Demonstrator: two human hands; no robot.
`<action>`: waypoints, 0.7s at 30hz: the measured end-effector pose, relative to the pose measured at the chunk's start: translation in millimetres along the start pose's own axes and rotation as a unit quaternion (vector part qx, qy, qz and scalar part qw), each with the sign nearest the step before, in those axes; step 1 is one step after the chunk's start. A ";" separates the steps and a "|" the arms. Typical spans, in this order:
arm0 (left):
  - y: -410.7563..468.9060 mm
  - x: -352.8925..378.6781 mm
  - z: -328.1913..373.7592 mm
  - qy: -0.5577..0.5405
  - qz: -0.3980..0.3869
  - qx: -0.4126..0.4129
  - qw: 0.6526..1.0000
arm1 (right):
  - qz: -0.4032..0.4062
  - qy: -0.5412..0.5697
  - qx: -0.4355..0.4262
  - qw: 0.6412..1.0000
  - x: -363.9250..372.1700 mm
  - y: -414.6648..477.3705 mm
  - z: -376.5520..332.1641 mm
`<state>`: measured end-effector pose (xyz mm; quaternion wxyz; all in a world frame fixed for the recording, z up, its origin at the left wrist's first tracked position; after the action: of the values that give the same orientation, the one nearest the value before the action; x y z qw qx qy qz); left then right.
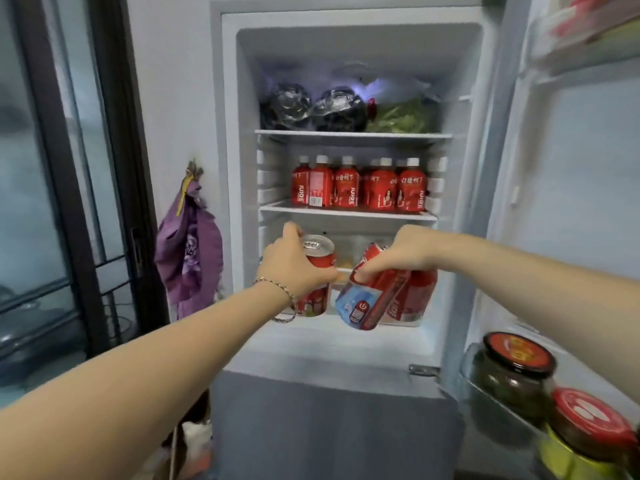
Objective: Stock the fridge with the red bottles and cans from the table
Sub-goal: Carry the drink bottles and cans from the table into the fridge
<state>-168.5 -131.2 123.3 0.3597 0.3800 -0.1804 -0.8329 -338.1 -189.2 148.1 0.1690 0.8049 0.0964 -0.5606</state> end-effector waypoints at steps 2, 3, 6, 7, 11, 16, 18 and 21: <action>46.9 -1.6 -8.1 -0.026 0.019 0.011 0.999 | 0.023 0.026 0.012 0.999 -14.0 39.4 -18.5; 68.1 -1.2 -11.0 -0.038 0.024 0.017 0.999 | 0.033 0.035 0.015 0.999 -20.2 57.0 -27.1; 131.3 1.8 -17.7 -0.051 0.041 0.042 0.997 | 0.072 0.055 0.021 0.996 -37.2 108.1 -52.3; 149.9 3.0 -20.1 -0.055 0.049 0.045 0.996 | 0.086 0.057 0.023 0.994 -42.4 123.3 -58.5; 217.0 12.0 -28.7 -0.080 0.070 0.044 0.993 | 0.126 0.037 0.040 0.990 -53.6 186.9 -74.2; 273.2 35.4 -42.7 -0.051 0.083 0.038 0.994 | 0.142 -0.003 0.071 0.987 -51.9 257.1 -85.1; 288.4 47.9 -54.5 -0.058 0.074 0.013 0.995 | 0.140 -0.022 0.078 0.987 -49.7 280.6 -88.3; 303.8 61.5 -67.8 -0.079 0.060 -0.014 0.995 | 0.126 -0.068 0.072 0.987 -40.3 301.8 -91.2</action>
<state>-4.3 -383.8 222.9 0.3991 0.2967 -0.2195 -0.8393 -168.9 -432.0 263.9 0.1860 0.7808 -0.0587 -0.5936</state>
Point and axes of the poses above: each hand's wrist, its own y-axis towards the middle knuckle, its own x-axis out of the palm, z = x × y, the point moved 8 cm from there along y, towards the middle knuckle, and after that the axes turned 9 degrees about z, right-handed, at the moved point
